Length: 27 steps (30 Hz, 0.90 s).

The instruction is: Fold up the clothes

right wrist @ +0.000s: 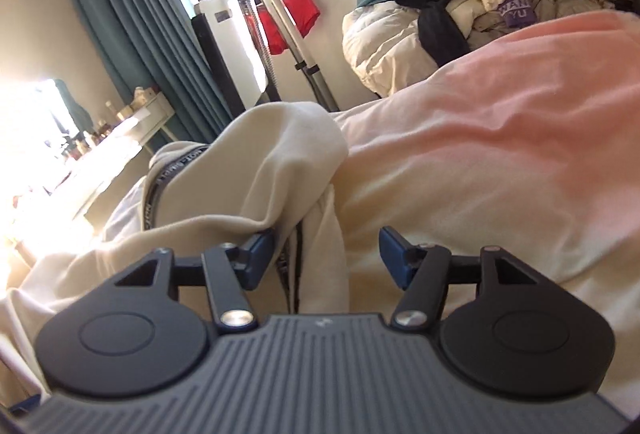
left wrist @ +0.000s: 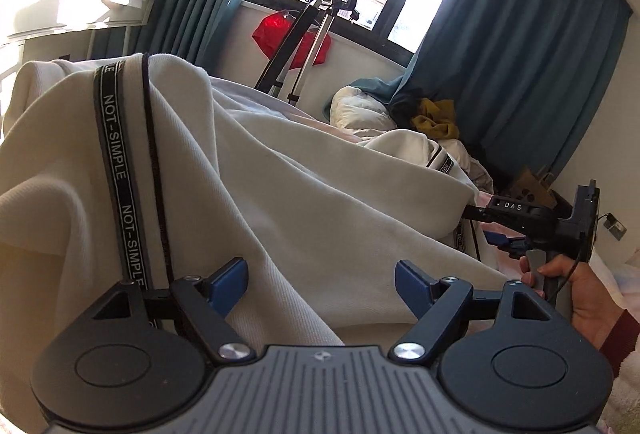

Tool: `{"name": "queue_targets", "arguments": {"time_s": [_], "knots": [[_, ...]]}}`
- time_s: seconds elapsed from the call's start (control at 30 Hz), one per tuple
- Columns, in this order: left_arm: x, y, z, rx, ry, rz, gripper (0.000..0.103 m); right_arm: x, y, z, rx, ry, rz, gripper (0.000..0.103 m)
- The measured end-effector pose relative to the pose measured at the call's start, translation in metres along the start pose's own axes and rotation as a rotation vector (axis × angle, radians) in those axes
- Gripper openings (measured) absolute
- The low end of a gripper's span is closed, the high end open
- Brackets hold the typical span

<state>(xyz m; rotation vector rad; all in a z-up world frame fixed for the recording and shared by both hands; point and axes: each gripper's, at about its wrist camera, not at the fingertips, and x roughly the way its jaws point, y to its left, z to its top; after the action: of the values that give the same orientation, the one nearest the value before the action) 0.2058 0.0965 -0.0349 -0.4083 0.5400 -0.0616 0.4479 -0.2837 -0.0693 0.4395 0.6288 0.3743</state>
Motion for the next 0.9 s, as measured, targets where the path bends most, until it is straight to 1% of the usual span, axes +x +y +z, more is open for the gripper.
{"name": "queue_targets", "arguments": {"time_s": [0.03, 0.07, 0.13, 0.2, 0.23, 0.27, 0.3, 0.37, 0.47, 0.67, 0.77, 0.9], "knots": [[0.002, 0.004, -0.001, -0.012, -0.002, -0.009, 0.082, 0.004, -0.004, 0.000, 0.047, 0.005, 0.055, 0.052], [0.003, 0.008, -0.001, -0.024, -0.004, -0.018, 0.082, 0.011, -0.009, -0.001, 0.110, 0.013, 0.115, 0.047], [0.007, 0.015, -0.003, -0.047, -0.008, -0.037, 0.082, 0.024, -0.008, -0.004, 0.170, 0.029, 0.149, 0.046], [0.008, 0.021, -0.004, -0.064, -0.012, -0.056, 0.082, 0.029, 0.000, -0.006, 0.179, 0.028, 0.136, 0.032], [0.005, 0.024, -0.004, -0.074, -0.014, -0.067, 0.082, 0.026, 0.006, -0.007, 0.183, 0.012, 0.119, 0.027], [0.002, 0.027, -0.004, -0.082, -0.014, -0.077, 0.082, 0.022, 0.011, -0.008, 0.187, -0.004, 0.102, 0.019], [-0.001, 0.030, -0.003, -0.089, -0.013, -0.087, 0.082, 0.012, 0.019, -0.009, 0.197, -0.031, 0.082, 0.017], [-0.007, 0.034, -0.002, -0.104, -0.015, -0.103, 0.082, -0.009, 0.034, -0.010, 0.190, -0.077, 0.052, 0.016], [-0.019, 0.038, 0.001, -0.108, -0.019, -0.125, 0.082, -0.055, 0.061, -0.008, 0.159, -0.164, 0.015, 0.015], [-0.047, 0.034, 0.003, -0.091, -0.034, -0.159, 0.082, -0.164, 0.081, -0.012, 0.104, -0.327, -0.108, 0.014], [-0.062, 0.029, 0.001, -0.075, -0.041, -0.174, 0.082, -0.215, 0.068, -0.027, 0.125, -0.380, -0.167, 0.014], [-0.071, 0.019, 0.000, -0.059, -0.039, -0.184, 0.082, -0.265, 0.041, -0.061, 0.204, -0.386, -0.244, 0.013]]}}
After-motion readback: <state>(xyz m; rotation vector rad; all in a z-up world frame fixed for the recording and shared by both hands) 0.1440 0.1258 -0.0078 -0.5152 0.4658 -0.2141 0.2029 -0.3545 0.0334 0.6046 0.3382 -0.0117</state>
